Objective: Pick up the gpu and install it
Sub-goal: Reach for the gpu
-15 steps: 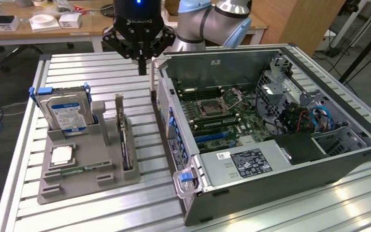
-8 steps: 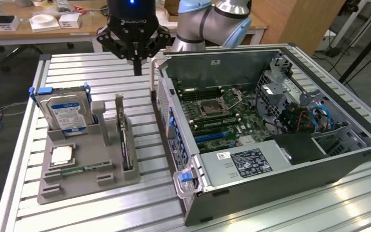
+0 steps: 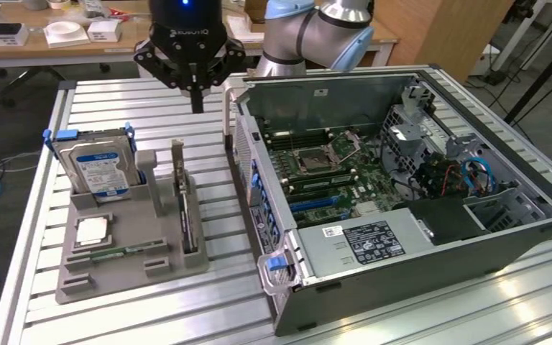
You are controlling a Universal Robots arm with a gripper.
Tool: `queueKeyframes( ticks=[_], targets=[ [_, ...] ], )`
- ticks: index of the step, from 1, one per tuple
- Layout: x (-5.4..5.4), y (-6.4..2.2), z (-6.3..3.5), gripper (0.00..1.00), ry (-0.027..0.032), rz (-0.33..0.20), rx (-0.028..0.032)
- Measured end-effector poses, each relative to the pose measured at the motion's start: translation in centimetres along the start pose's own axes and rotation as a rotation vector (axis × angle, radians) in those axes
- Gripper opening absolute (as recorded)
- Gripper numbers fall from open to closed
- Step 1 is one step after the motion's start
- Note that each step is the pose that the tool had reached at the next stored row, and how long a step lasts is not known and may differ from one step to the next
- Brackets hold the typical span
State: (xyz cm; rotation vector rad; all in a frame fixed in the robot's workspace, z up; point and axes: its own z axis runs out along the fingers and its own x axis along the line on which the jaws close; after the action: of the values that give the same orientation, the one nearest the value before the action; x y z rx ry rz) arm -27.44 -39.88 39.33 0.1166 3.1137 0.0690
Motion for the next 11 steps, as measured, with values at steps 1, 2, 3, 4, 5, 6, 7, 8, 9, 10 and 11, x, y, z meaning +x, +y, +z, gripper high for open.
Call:
queueKeyframes(
  ticks=[1, 2, 3, 4, 5, 6, 7, 8, 9, 10, 11],
  targets=[
    [0.1, -0.01, 0.0, 0.11, 0.0, 0.0, 0.0],
    [0.2, -0.02, 0.0, 0.11, -0.0001, 0.0, 0.0],
    [0.3, -0.03, -0.01, 0.11, 0.0, 0.0, 0.0],
    [0.5, -0.03, -0.01, 0.11, 0.0, 0.0, 0.0],
    [0.6, -0.04, -0.01, 0.11, 0.0, 0.0, 0.0],
    [0.7, -0.05, -0.02, 0.11, 0.0, 0.0, 0.0],
    [0.8, -0.06, -0.02, 0.11, 0.0, 0.0, 0.0],
    [0.9, -0.07, -0.02, 0.11, -0.0001, 0.0, 0.0],
    [1.0, -0.08, -0.02, 0.11, -0.0001, 0.0, 0.0],
    [1.1, -0.09, -0.03, 0.11, -0.0001, 0.0, 0.0],
    [1.3, -0.1, -0.03, 0.11, -0.0001, 0.0, 0.0]
  ],
)
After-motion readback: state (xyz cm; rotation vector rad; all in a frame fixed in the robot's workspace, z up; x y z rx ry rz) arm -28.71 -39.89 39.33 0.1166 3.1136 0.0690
